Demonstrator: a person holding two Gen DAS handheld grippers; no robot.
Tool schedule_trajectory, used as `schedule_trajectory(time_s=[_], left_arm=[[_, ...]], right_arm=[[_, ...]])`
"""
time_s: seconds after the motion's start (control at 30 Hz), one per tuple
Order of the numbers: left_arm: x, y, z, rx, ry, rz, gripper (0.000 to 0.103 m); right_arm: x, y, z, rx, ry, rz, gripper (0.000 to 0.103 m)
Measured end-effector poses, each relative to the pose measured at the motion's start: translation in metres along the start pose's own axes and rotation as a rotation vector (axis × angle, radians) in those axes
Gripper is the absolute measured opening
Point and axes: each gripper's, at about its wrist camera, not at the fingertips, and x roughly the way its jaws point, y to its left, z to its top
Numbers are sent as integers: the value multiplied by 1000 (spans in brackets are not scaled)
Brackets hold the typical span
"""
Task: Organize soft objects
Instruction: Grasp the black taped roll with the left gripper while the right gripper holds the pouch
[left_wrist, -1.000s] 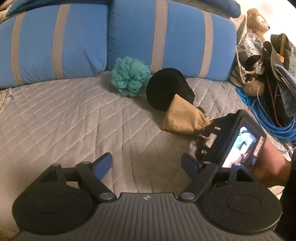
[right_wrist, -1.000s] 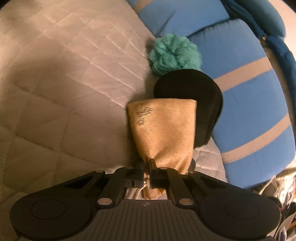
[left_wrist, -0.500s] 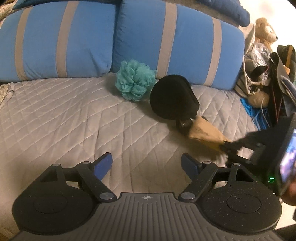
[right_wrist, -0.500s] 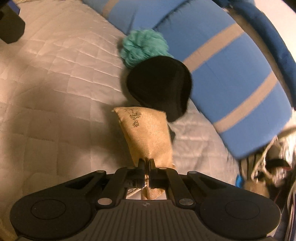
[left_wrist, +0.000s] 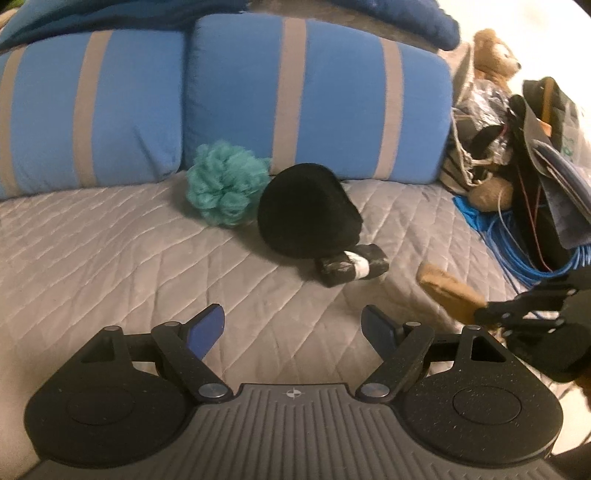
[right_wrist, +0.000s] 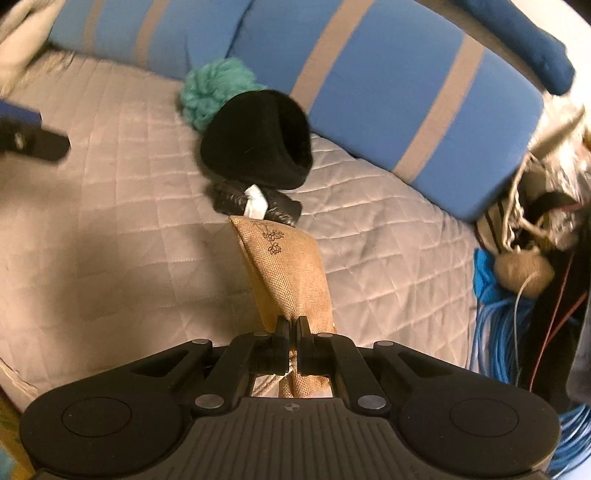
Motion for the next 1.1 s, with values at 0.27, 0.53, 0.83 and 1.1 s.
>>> schedule_trajectory(time_s=[0.27, 0.53, 0.83, 1.1], left_arm=[[21, -20, 1, 86, -27, -43, 81], [69, -43, -1, 144, -7, -72, 81], [135, -29, 16, -31, 50, -158, 81], [186, 0, 13, -249, 65, -271, 81]], right_arm=[[-19, -31, -7, 167, 4, 61, 6], [-20, -45, -4, 226, 22, 110, 6], [-17, -49, -5, 216, 33, 161, 6], [-15, -53, -10, 227, 48, 179, 6]])
